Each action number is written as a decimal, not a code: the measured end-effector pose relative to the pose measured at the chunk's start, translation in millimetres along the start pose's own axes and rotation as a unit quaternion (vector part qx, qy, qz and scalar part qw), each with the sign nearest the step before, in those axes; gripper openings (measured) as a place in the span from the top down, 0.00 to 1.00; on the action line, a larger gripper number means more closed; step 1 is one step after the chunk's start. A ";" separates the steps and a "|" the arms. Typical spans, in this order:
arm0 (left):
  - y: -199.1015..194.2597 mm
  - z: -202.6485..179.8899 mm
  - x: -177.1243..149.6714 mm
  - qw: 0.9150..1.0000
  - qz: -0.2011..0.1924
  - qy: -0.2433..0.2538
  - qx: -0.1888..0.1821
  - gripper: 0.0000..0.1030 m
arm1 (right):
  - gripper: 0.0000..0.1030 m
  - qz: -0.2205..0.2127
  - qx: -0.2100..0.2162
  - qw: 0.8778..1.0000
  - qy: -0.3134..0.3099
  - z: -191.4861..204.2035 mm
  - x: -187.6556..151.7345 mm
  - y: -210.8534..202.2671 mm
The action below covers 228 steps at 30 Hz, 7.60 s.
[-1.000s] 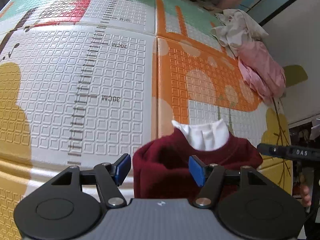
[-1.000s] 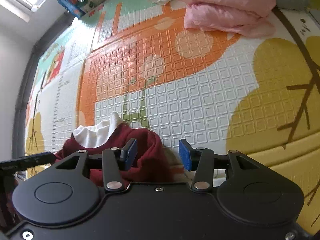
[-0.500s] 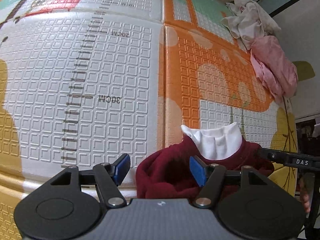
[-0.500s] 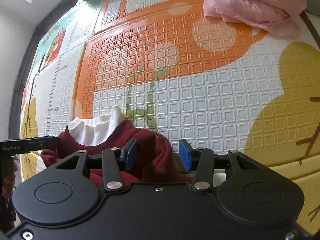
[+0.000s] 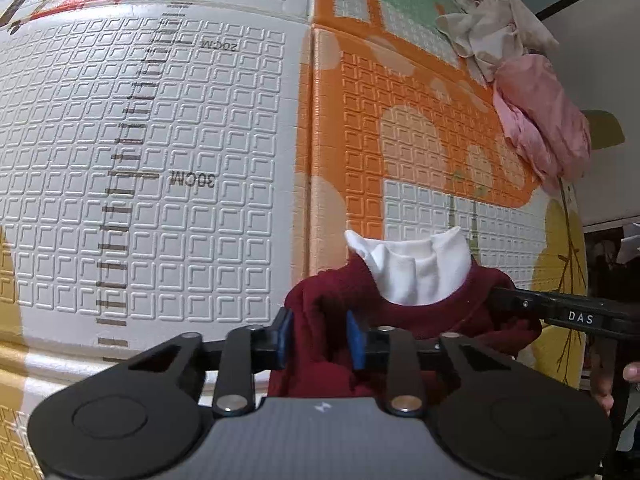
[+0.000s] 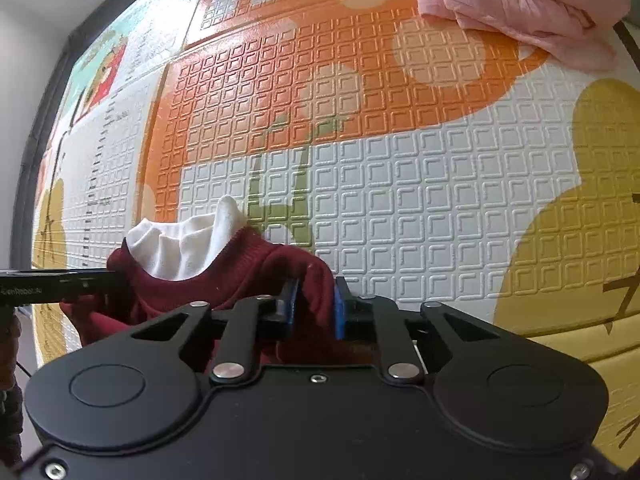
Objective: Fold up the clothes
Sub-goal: 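Grasp the folded sweatshirt beside the white collar with both grippers, then lift the folded sweatshirt with both grippers and carry it off the mat, then hold the folded maroon sweatshirt with both grippers and lower it onto the mat, then open both grippers and release the sweatshirt onto the mat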
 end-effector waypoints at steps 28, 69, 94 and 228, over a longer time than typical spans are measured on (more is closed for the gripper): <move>-70.3 -17.1 -41.0 0.996 -0.047 0.055 -0.054 0.85 | 0.92 -0.079 0.073 0.991 -0.083 37.6 -34.9 -92.2; -116.9 -32.2 -195.9 0.970 -0.027 0.200 -0.137 0.81 | 0.92 -0.086 0.096 0.958 -0.258 64.3 -208.9 -189.1; -82.3 -7.8 -266.9 0.970 0.058 0.208 -0.110 0.74 | 0.91 0.043 0.077 0.959 -0.268 33.8 -288.6 -127.7; -109.0 -98.0 -43.1 0.968 -0.189 0.167 0.021 0.53 | 0.90 -0.182 -0.017 0.968 -0.173 67.9 -59.7 -143.3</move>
Point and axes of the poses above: each gripper's, at about its wrist camera, not at the fingertips, and y roughly the way its jaws point, z to its left, x to its top, the point moved 10 cm from there along y, roughly the way its jaws point, and after that the axes turned 6 degrees about -z, right-handed, at the moved point
